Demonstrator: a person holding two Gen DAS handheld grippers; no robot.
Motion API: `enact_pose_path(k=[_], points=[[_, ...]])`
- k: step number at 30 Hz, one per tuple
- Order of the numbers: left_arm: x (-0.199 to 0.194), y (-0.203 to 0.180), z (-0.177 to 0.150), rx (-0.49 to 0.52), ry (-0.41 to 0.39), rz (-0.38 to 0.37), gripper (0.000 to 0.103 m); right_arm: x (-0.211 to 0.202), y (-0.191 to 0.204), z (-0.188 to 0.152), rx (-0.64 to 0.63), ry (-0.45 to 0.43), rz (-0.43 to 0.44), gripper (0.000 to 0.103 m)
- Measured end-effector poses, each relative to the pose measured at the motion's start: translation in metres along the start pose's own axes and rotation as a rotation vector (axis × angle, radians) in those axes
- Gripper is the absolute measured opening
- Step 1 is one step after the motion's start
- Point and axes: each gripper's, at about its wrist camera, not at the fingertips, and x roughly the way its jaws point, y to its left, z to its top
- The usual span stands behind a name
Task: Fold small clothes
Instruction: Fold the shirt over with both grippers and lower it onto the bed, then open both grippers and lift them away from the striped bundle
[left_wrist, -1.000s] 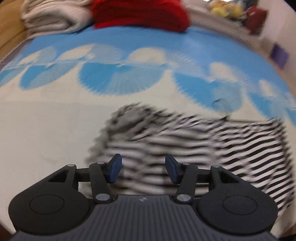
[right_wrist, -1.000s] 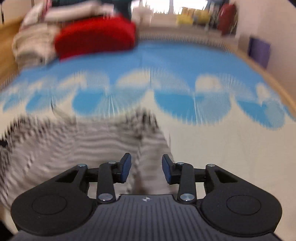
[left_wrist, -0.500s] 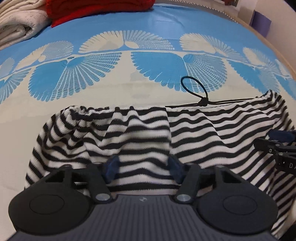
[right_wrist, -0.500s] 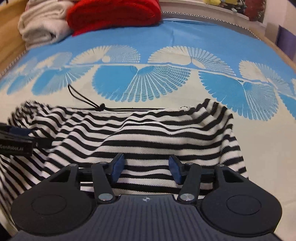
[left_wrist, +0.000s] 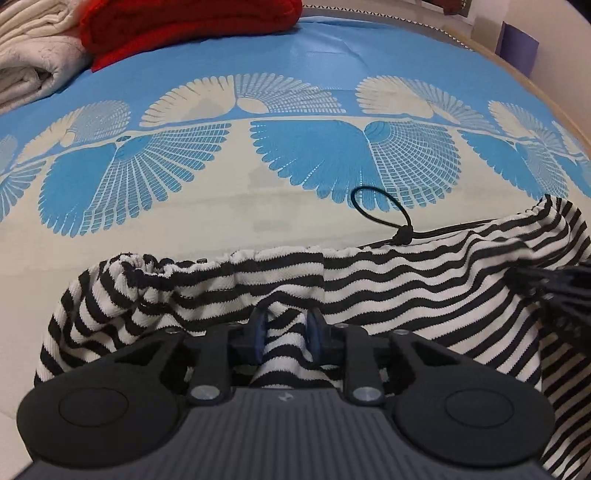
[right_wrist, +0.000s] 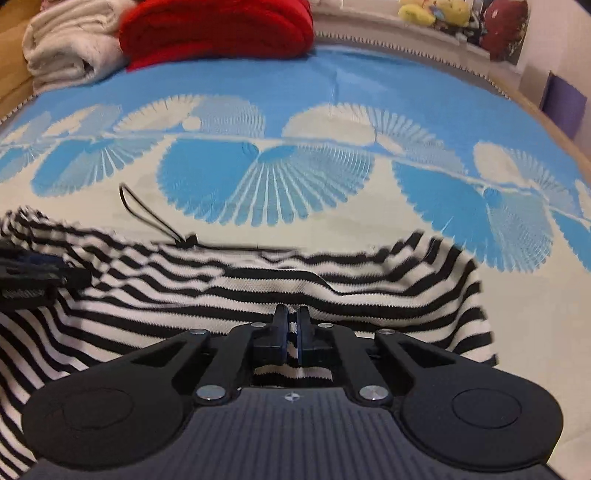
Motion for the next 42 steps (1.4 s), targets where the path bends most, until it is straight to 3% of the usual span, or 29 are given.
enact_pose_path(k=[2, 6, 7, 8, 9, 10, 14, 17, 21, 23, 26, 31, 37, 42], points=[[-0.003, 0.002, 0.001, 0.002, 0.004, -0.003, 0.041, 0.003, 0.003, -0.001, -0.017, -0.001, -0.002, 0.005], [-0.023, 0.011, 0.002, -0.008, -0.014, -0.013, 0.055, -0.008, -0.002, 0.000, 0.015, -0.014, 0.020, 0.014], [-0.031, 0.014, 0.002, -0.006, -0.027, -0.006, 0.064, -0.014, -0.006, 0.000, 0.033, -0.029, 0.027, 0.019], [-0.038, 0.016, 0.001, 0.002, -0.030, 0.006, 0.069, -0.023, -0.011, -0.001, 0.051, -0.055, 0.027, 0.035], [-0.043, 0.018, 0.000, 0.012, -0.024, 0.017, 0.069, -0.031, -0.015, -0.003, 0.061, -0.084, 0.021, 0.050], [-0.047, 0.020, -0.003, 0.024, -0.012, 0.031, 0.069, -0.040, -0.020, -0.005, 0.060, -0.116, 0.010, 0.054], [-0.056, 0.031, -0.010, 0.059, 0.000, 0.049, 0.069, -0.063, -0.046, -0.013, 0.044, -0.183, -0.045, 0.055], [-0.042, 0.037, -0.010, 0.058, 0.029, 0.035, 0.067, -0.051, -0.070, -0.020, 0.090, -0.101, -0.110, 0.055], [-0.007, 0.042, -0.012, 0.088, 0.078, 0.110, 0.065, -0.014, -0.098, -0.029, 0.153, 0.060, -0.175, 0.059], [-0.001, 0.049, -0.010, 0.036, 0.072, 0.102, 0.068, -0.009, -0.105, -0.027, 0.182, 0.056, -0.186, 0.065], [-0.002, 0.053, -0.007, -0.011, 0.074, 0.101, 0.068, -0.006, -0.106, -0.025, 0.200, 0.057, -0.192, 0.065], [-0.029, 0.045, -0.003, 0.030, 0.033, 0.126, 0.067, -0.018, -0.102, -0.021, 0.200, 0.018, -0.205, 0.064], [-0.075, 0.045, -0.007, 0.042, -0.058, 0.082, 0.067, -0.064, -0.108, -0.020, 0.214, -0.094, -0.192, 0.061], [-0.098, 0.046, -0.019, 0.060, -0.109, 0.096, 0.067, -0.109, -0.113, -0.026, 0.222, -0.186, -0.170, 0.061]])
